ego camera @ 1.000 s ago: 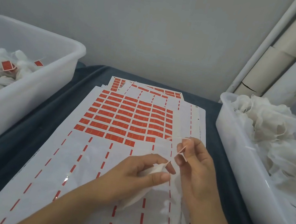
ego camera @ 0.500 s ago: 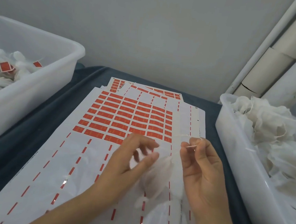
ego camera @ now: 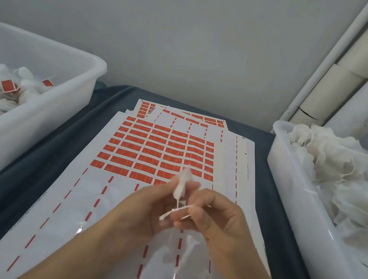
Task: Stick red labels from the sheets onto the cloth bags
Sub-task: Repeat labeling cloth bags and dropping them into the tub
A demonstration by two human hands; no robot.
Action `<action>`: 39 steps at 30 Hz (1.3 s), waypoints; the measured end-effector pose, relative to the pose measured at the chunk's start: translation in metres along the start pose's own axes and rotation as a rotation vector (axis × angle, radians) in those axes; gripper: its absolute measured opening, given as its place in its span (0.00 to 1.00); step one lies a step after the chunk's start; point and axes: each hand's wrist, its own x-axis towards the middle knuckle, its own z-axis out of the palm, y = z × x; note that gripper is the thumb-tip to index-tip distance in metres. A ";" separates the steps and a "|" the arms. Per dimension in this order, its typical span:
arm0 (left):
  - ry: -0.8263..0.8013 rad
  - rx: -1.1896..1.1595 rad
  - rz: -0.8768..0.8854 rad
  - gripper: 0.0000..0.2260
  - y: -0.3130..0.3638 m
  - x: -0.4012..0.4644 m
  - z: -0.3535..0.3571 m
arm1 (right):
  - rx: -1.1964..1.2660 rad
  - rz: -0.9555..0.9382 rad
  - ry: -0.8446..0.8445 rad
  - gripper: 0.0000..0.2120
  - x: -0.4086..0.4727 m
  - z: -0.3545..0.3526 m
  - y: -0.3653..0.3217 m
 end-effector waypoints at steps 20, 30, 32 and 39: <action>0.040 0.750 -0.039 0.08 -0.003 0.002 0.004 | -0.645 -0.052 0.341 0.06 0.010 0.003 0.034; 0.035 0.884 0.285 0.04 -0.011 -0.002 0.007 | -0.239 0.278 0.383 0.09 0.012 -0.013 0.027; 0.024 0.880 0.294 0.05 -0.012 -0.002 0.007 | -0.165 0.315 0.330 0.08 0.011 -0.015 0.023; 0.027 0.899 0.305 0.05 -0.012 -0.003 0.007 | -0.169 0.332 0.300 0.05 0.011 -0.017 0.021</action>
